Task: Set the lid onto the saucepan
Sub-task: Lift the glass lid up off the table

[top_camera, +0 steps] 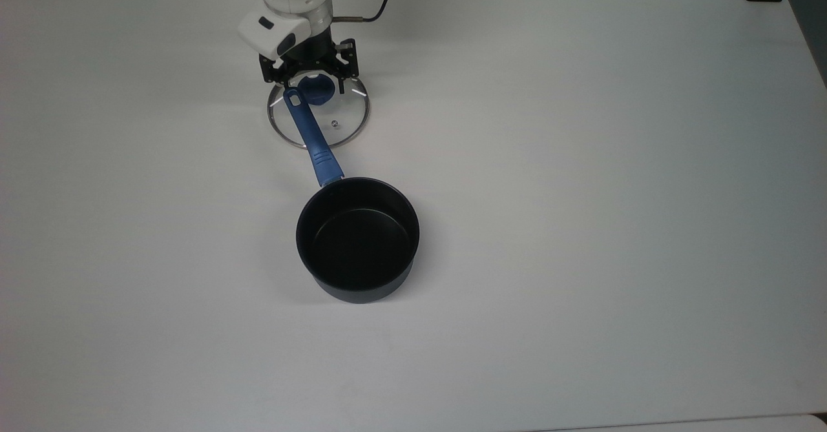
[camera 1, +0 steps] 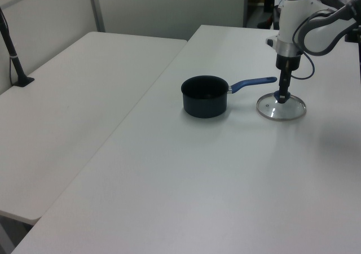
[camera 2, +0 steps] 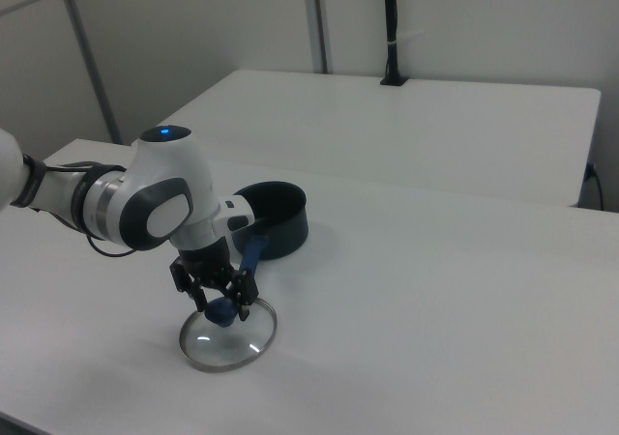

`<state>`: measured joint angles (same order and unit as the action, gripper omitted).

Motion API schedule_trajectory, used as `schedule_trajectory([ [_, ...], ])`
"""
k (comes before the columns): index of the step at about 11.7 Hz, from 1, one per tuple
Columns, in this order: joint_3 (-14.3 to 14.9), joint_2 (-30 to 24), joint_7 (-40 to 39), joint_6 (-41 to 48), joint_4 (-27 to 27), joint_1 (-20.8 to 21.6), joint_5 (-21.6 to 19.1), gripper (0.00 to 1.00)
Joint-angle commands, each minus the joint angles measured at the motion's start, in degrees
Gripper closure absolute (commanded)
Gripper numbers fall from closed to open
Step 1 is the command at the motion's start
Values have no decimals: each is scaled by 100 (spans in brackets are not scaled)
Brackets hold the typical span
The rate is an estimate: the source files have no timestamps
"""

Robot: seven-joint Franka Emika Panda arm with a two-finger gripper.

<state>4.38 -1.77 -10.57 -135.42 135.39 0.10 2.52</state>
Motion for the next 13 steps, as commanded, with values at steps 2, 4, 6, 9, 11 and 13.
schedule_trajectory([
  [2,-218,-112,81,128,49,-88,-93,67],
  [4,-384,-366,-41,1065,-91,-97,-85,67],
  [6,-630,-744,-313,2189,-485,-159,-85,67],
  [9,-780,-571,-341,3555,-2300,-142,-250,67],
  [11,-772,173,-53,3628,-3943,-141,-436,67],
  [13,-763,1314,509,3593,-5315,-115,-384,67],
])
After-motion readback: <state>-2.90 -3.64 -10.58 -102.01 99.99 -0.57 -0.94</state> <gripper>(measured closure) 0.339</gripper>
